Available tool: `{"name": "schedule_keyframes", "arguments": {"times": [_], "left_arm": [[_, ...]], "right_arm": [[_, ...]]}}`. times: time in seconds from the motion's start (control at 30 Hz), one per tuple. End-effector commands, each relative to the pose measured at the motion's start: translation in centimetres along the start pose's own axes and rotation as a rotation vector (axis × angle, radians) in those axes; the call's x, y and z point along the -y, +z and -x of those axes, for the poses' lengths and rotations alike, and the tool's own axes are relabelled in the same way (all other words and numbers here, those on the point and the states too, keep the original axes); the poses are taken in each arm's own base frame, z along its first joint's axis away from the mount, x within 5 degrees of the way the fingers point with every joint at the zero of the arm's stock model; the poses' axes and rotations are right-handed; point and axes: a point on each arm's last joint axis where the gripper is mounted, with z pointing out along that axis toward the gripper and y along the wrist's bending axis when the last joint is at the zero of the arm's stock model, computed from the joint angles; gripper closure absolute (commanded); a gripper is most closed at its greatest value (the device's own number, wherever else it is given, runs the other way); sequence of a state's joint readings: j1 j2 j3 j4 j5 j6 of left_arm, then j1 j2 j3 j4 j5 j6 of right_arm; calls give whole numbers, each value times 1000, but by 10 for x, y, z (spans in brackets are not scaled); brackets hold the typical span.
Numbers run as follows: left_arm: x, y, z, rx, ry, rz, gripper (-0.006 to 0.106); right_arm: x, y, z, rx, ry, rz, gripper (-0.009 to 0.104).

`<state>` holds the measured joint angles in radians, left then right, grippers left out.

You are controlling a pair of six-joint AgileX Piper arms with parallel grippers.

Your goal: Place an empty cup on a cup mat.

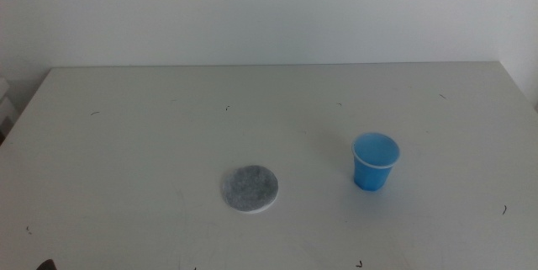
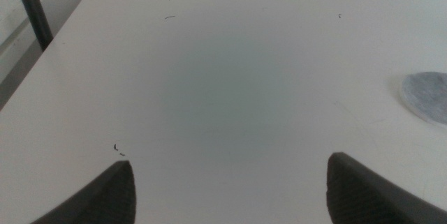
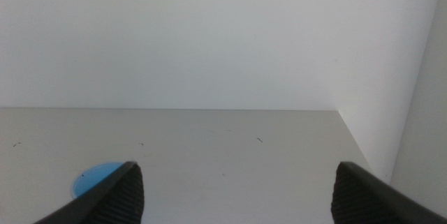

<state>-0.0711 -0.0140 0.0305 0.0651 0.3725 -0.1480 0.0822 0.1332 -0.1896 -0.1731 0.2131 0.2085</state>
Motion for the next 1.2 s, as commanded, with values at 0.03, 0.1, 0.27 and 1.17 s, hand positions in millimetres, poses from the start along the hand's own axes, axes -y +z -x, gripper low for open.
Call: {"name": "schedule_keyframes", "arguments": {"times": [0.03, 0.1, 0.27, 1.17], "left_arm": [[1, -1, 8, 76, -11, -10, -5], [1, -1, 8, 76, -11, -10, -5], [1, -1, 8, 76, -11, -10, -5], [1, -1, 8, 76, -11, -10, -5]], "right_arm": [[-3, 12, 37, 50, 8, 16, 6], [-4, 21, 50, 29, 8, 16, 6], [-6, 45, 88, -24, 2, 4, 6], [-92, 211, 175, -762, -67, 160, 6]]}}
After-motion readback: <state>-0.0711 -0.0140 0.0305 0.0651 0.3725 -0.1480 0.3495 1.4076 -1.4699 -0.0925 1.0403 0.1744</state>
